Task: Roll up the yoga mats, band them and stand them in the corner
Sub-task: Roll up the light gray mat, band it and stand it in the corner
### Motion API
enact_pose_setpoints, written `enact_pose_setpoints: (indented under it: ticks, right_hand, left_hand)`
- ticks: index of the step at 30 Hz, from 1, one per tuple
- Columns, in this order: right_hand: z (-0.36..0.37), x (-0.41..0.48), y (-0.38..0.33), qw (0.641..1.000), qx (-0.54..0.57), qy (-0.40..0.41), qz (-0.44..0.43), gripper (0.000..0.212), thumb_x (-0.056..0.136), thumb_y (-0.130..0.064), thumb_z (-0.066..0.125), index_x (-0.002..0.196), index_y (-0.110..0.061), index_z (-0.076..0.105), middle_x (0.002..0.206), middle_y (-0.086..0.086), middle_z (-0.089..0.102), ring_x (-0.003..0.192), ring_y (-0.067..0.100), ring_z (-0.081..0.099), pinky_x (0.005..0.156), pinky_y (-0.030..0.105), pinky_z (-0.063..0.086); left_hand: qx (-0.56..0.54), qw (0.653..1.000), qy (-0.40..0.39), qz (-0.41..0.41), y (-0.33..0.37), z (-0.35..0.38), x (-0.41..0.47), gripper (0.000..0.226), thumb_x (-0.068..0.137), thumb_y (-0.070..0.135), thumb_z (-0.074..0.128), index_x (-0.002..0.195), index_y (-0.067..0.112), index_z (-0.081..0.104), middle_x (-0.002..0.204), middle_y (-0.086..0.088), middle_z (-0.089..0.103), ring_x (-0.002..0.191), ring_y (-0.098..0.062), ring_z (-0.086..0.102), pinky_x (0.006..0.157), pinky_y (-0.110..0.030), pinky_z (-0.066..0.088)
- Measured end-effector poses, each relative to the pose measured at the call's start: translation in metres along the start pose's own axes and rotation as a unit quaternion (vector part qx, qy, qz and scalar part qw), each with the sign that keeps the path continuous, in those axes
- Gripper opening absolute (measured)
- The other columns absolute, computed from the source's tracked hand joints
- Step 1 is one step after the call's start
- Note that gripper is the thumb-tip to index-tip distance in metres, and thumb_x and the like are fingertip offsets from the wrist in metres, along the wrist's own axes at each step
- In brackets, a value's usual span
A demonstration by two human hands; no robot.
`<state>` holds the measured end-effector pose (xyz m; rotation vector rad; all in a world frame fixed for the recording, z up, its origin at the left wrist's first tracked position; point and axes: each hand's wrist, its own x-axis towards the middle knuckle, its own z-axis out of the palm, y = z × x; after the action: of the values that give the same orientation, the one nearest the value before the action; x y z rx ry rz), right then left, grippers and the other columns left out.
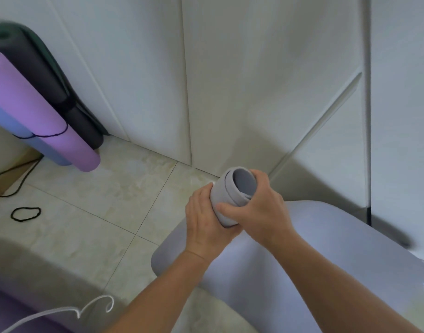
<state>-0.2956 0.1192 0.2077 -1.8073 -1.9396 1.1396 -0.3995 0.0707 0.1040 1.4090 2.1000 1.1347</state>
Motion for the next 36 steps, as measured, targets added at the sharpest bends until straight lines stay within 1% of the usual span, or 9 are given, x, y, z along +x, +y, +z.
enact_pose_setpoints:
  ticks: [9,12,18,23,26,29,32,34,36]
  right_hand:
    - [-0.104,-0.023,-0.011,0.979,0.19,0.036,-0.06,0.059,0.062,-0.018,0.094,0.107,-0.039,0.061,0.097,-0.017,0.07,0.09,0.005,0.068,0.078,0.027,0.055]
    - [-0.156,-0.05,-0.037,0.965,0.249,0.03,-0.073,0.059,0.061,-0.019,0.093,0.109,-0.033,0.062,0.103,-0.005,0.072,0.088,0.012,0.071,0.074,0.029,0.056]
    - [-0.275,-0.127,-0.086,0.947,0.292,0.023,-0.132,0.062,0.063,-0.022,0.092,0.113,-0.035,0.059,0.111,-0.009,0.069,0.097,0.007,0.069,0.087,0.034,0.057]
    - [-0.384,-0.187,-0.115,0.98,0.041,0.069,-0.18,0.112,0.065,-0.05,0.09,0.154,-0.031,0.024,0.148,-0.002,0.038,0.137,0.021,0.042,0.111,0.047,0.042]
    - [-0.429,-0.228,-0.146,0.913,-0.25,0.152,-0.285,0.131,0.063,-0.075,0.075,0.159,-0.035,-0.004,0.166,0.002,0.001,0.152,0.027,0.008,0.123,0.051,0.015]
    - [-0.462,-0.259,-0.166,0.864,-0.363,0.183,-0.298,0.131,0.061,-0.085,0.066,0.158,-0.038,-0.008,0.167,0.0,-0.013,0.153,0.027,-0.005,0.12,0.058,0.008]
    - [-0.506,-0.275,-0.163,0.964,-0.02,0.139,-0.226,0.131,0.047,-0.092,0.065,0.156,-0.038,0.017,0.165,-0.004,0.013,0.147,0.023,0.023,0.113,0.051,0.035]
    - [-0.525,-0.273,-0.155,0.949,0.279,0.085,-0.122,0.119,0.05,-0.099,0.051,0.149,-0.034,0.038,0.153,-0.002,0.04,0.132,0.023,0.044,0.107,0.049,0.042]
    - [-0.528,-0.275,-0.147,0.921,0.381,0.063,-0.05,0.096,0.067,-0.095,0.046,0.136,-0.029,0.054,0.137,-0.001,0.057,0.118,0.021,0.056,0.1,0.045,0.046]
  left_hand:
    - [-0.054,0.954,-0.296,-0.013,0.051,-0.096,0.038,0.102,0.048,0.04,0.098,0.124,0.067,0.036,0.12,0.037,0.053,0.111,0.013,0.052,0.094,-0.029,0.051]
    - [-0.03,0.954,-0.298,0.004,0.111,-0.124,0.042,0.101,0.049,0.034,0.099,0.126,0.06,0.039,0.115,0.033,0.058,0.107,0.01,0.056,0.087,-0.018,0.049]
    - [0.114,0.97,-0.213,0.034,0.269,-0.193,0.028,0.085,0.047,0.057,0.082,0.123,0.033,0.052,0.102,0.011,0.062,0.098,-0.022,0.063,0.084,-0.037,0.052]
    - [0.209,0.961,-0.15,0.102,0.389,-0.24,0.006,0.072,0.058,0.053,0.085,0.12,0.032,0.054,0.105,0.006,0.069,0.098,-0.025,0.064,0.083,-0.038,0.051]
    - [0.29,0.934,-0.129,0.167,0.457,-0.26,-0.006,0.07,0.062,0.056,0.08,0.121,0.033,0.051,0.11,0.007,0.069,0.099,-0.025,0.065,0.078,-0.035,0.05]
    - [0.35,0.9,-0.091,0.244,0.52,-0.277,-0.016,0.075,0.063,0.058,0.078,0.127,0.03,0.049,0.117,0.006,0.065,0.103,-0.024,0.064,0.073,-0.032,0.044]
    - [0.404,0.862,-0.056,0.301,0.555,-0.292,-0.024,0.075,0.065,0.056,0.074,0.128,0.025,0.048,0.113,0.002,0.063,0.101,-0.026,0.063,0.071,-0.033,0.042]
    - [0.433,0.837,-0.032,0.333,0.57,-0.299,-0.027,0.075,0.066,0.057,0.072,0.128,0.024,0.047,0.109,0.001,0.061,0.098,-0.025,0.061,0.071,-0.034,0.042]
    - [0.442,0.822,-0.037,0.358,0.583,-0.3,-0.029,0.074,0.065,0.056,0.072,0.127,0.024,0.046,0.107,0.001,0.06,0.097,-0.024,0.06,0.07,-0.032,0.038]
